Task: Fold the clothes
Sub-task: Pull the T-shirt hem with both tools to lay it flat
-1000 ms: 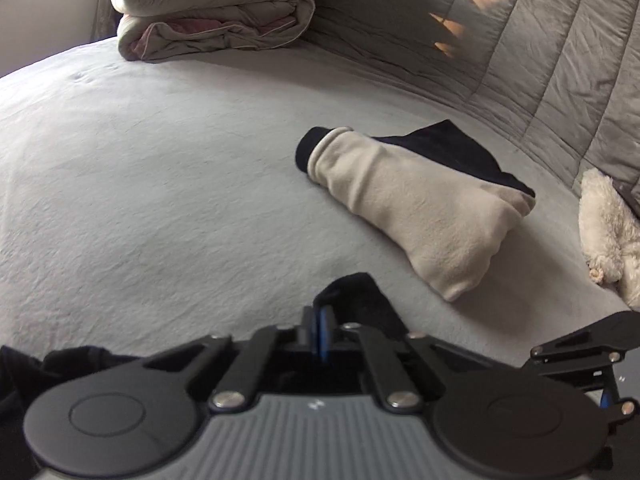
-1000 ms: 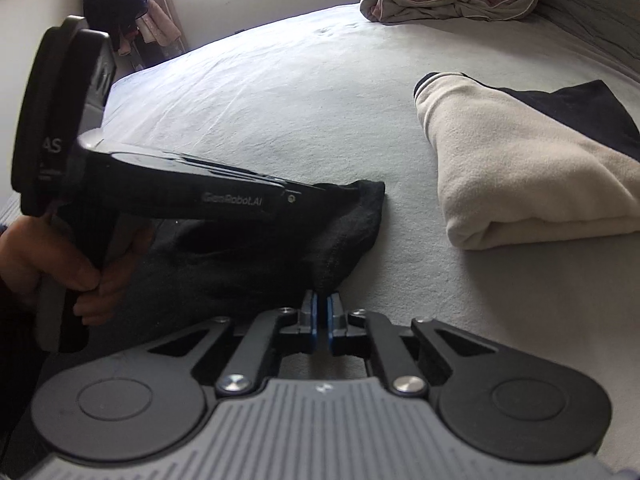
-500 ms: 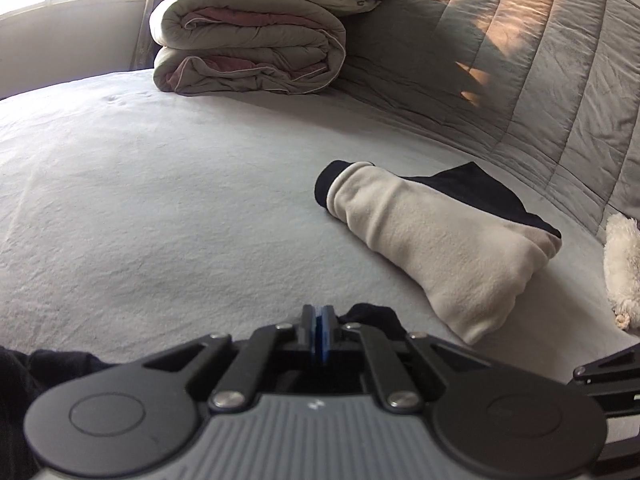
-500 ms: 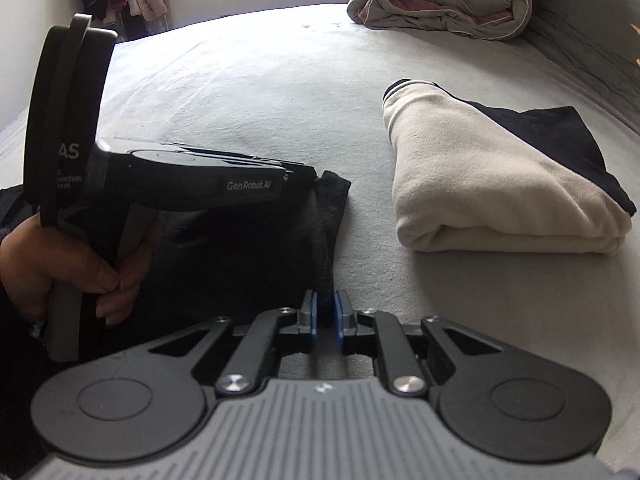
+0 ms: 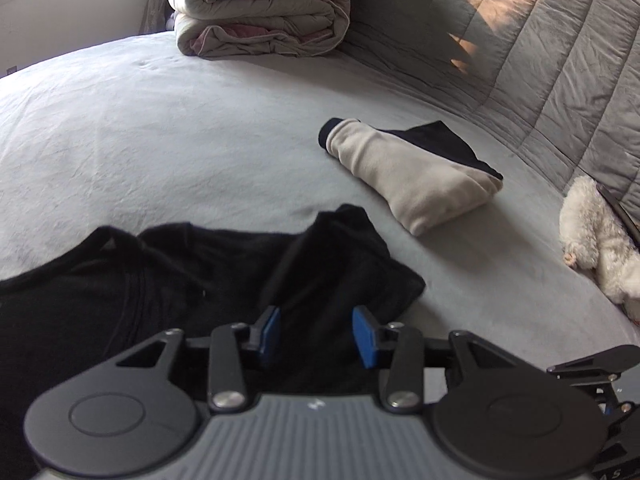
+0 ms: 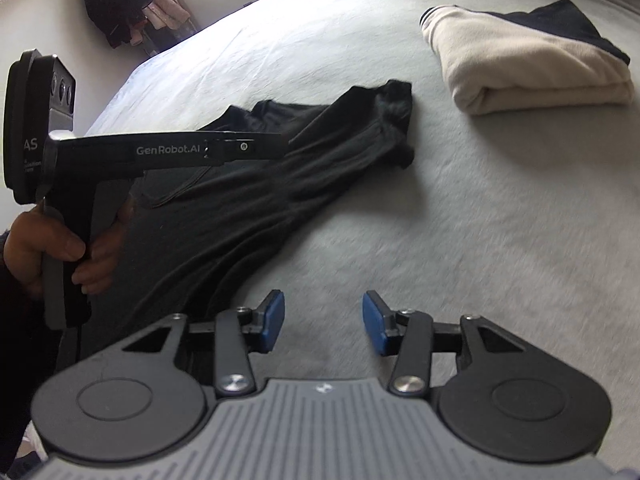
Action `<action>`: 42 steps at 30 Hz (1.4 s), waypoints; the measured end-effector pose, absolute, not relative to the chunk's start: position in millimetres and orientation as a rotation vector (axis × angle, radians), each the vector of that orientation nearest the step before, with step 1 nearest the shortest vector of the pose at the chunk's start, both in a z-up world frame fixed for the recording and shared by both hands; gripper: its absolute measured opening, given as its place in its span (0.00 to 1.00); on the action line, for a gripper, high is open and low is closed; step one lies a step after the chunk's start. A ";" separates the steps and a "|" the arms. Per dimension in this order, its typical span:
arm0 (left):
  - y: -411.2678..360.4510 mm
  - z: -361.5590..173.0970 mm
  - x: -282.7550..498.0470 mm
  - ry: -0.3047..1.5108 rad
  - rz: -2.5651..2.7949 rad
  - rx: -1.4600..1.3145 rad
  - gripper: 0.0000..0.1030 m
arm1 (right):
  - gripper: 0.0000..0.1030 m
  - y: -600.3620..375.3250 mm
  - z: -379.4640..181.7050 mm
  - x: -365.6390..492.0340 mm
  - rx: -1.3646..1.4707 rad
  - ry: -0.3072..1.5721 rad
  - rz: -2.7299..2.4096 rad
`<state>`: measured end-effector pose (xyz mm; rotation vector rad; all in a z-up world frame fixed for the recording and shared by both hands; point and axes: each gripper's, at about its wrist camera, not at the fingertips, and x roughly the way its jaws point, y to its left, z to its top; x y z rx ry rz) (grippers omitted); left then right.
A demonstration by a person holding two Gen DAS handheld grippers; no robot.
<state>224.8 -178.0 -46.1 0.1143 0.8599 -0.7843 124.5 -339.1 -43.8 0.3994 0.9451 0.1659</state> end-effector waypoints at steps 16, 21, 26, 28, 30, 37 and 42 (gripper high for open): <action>-40.1 -82.0 122.9 0.977 -0.619 -0.281 0.38 | 0.29 -342.8 -74.9 172.7 0.665 0.841 0.175; -77.3 -85.1 109.3 0.991 -0.671 -0.324 0.40 | 0.00 -345.8 -66.0 176.6 0.584 0.848 0.141; -114.3 -83.6 104.0 0.990 -0.626 -0.240 0.41 | 0.01 -353.7 -63.4 176.2 0.558 0.870 0.153; -126.7 -83.6 101.7 0.994 -0.593 -0.201 0.41 | 0.12 -354.4 -65.6 175.6 0.583 0.886 0.184; -136.6 -83.9 99.6 0.988 -0.558 -0.163 0.41 | 0.17 -354.4 -69.2 175.5 0.623 0.899 0.210; -145.1 -84.7 96.6 0.943 -0.480 -0.143 0.02 | 0.00 -341.4 -71.6 180.5 0.619 0.853 0.225; -137.5 -82.5 95.7 0.938 -0.658 -0.301 0.02 | 0.01 -341.9 -50.0 177.3 0.515 0.802 0.174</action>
